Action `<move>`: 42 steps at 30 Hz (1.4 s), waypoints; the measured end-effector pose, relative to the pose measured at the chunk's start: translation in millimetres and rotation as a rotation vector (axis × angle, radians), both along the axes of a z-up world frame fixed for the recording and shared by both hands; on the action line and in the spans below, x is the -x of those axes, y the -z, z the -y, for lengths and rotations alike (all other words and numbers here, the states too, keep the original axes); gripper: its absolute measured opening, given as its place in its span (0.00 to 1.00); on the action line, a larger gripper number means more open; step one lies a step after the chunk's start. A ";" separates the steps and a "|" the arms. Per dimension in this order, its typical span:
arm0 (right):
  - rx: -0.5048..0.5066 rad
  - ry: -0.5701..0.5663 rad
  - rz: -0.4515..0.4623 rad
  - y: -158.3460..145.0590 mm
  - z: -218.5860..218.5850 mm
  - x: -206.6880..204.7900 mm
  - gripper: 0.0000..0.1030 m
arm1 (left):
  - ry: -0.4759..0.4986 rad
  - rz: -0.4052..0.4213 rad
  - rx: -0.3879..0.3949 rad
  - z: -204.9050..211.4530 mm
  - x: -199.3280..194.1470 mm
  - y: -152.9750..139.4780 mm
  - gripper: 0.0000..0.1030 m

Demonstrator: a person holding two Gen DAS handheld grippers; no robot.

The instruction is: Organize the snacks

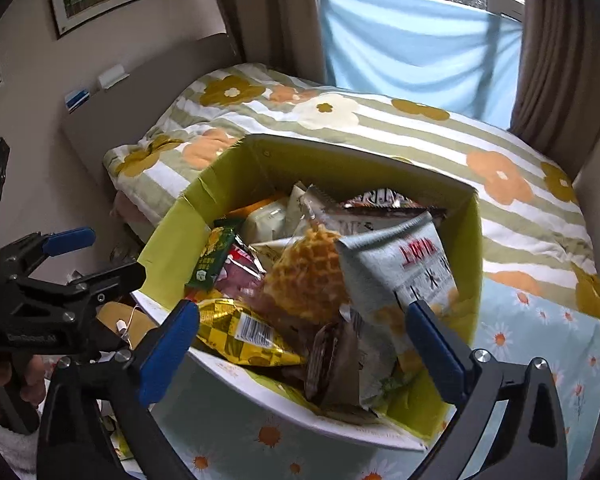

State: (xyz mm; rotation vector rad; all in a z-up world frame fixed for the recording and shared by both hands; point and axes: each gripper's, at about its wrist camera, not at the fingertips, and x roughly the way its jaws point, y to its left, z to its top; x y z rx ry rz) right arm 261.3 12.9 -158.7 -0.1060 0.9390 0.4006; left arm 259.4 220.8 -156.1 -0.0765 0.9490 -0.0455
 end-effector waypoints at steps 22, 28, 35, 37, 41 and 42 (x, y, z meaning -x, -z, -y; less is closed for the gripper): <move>-0.027 0.307 0.261 -119.2 149.4 148.5 0.99 | 0.090 0.332 0.020 135.6 146.6 -120.6 1.00; 0.003 0.386 0.333 -134.8 183.3 203.9 0.99 | 0.108 0.409 0.010 169.8 202.1 -143.7 1.00; 0.024 0.441 0.399 -143.8 200.2 245.8 0.99 | 0.101 0.447 -0.004 187.4 239.3 -150.1 1.00; 0.022 0.448 0.407 -144.9 205.2 252.9 0.99 | 0.100 0.446 0.001 188.6 241.5 -149.5 1.00; 0.013 0.461 0.414 -144.7 209.4 259.5 0.99 | 0.104 0.457 0.003 191.8 248.3 -150.3 1.00; 0.013 0.463 0.414 -144.0 211.0 262.1 0.99 | 0.108 0.461 0.004 193.0 249.4 -150.7 1.00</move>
